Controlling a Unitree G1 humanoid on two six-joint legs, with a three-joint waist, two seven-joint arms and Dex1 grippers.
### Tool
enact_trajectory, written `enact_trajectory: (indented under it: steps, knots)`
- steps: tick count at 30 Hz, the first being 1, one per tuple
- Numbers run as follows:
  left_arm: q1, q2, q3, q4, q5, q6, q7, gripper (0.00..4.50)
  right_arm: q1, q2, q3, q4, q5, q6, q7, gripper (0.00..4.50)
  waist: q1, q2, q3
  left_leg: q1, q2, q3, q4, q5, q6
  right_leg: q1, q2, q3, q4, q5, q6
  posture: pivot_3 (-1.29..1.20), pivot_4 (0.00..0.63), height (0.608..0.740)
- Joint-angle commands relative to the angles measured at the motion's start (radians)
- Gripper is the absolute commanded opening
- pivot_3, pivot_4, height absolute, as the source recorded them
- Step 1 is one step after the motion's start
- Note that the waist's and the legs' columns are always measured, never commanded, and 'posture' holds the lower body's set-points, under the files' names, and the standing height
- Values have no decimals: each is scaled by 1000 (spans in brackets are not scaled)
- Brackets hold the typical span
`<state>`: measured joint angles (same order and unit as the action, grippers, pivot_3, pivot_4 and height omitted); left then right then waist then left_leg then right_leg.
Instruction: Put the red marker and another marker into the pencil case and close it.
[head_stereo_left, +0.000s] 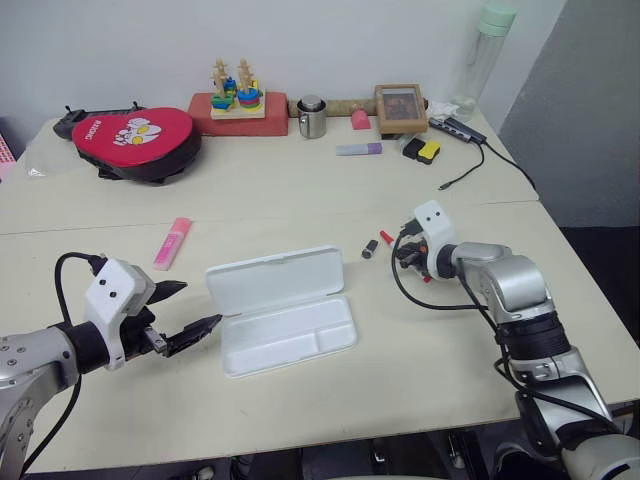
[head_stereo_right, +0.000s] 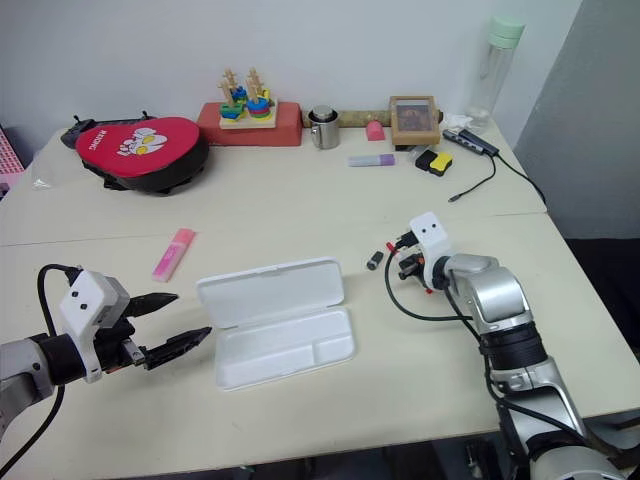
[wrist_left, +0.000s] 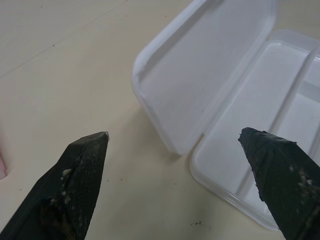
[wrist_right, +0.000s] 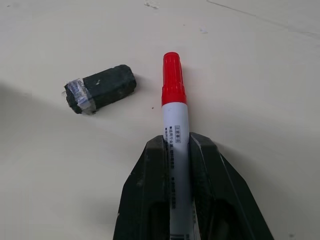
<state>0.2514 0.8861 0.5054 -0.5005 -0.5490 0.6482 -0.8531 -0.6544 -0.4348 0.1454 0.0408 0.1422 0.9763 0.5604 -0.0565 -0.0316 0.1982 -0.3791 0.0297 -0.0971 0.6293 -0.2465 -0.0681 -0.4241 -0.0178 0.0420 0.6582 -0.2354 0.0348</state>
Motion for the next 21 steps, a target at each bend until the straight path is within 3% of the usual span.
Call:
enact_trajectory:
  steps: [1,5,10,12,15,21]
  knots:
    - [-3,1,16,-17,-5,-6,0,4500,-29,-57,-13,-48,25,-8,61,265,0,0,0,0,0,0,0,0,0,0,0,0,0,0,0,0,150,740]
    - [8,32,39,2,0,-5,-34,4500,-24,-244,15,-209,147,-40,360,265,-1,3,2,-1,0,0,0,0,0,-1,0,0,0,0,0,0,150,740]
    - [-5,61,48,52,20,-29,-59,4500,-24,-332,66,-292,210,-131,540,265,-6,3,2,0,0,-1,0,0,0,-1,0,-1,0,-1,1,0,150,740]
    - [-8,63,47,57,20,-31,-63,4500,-24,-336,71,-292,213,-146,552,265,-7,3,2,0,0,0,0,0,0,-1,0,0,0,-1,1,0,150,740]
    - [-45,84,14,90,34,-41,-74,4500,-52,-276,135,-357,278,-241,685,265,-3,3,2,0,0,1,1,0,0,-1,0,0,0,-1,1,0,150,740]
    - [-82,117,-20,142,77,-71,-100,4500,-92,-156,238,-289,182,-431,682,265,-3,3,2,0,0,0,0,0,0,-1,0,0,1,0,1,0,150,740]
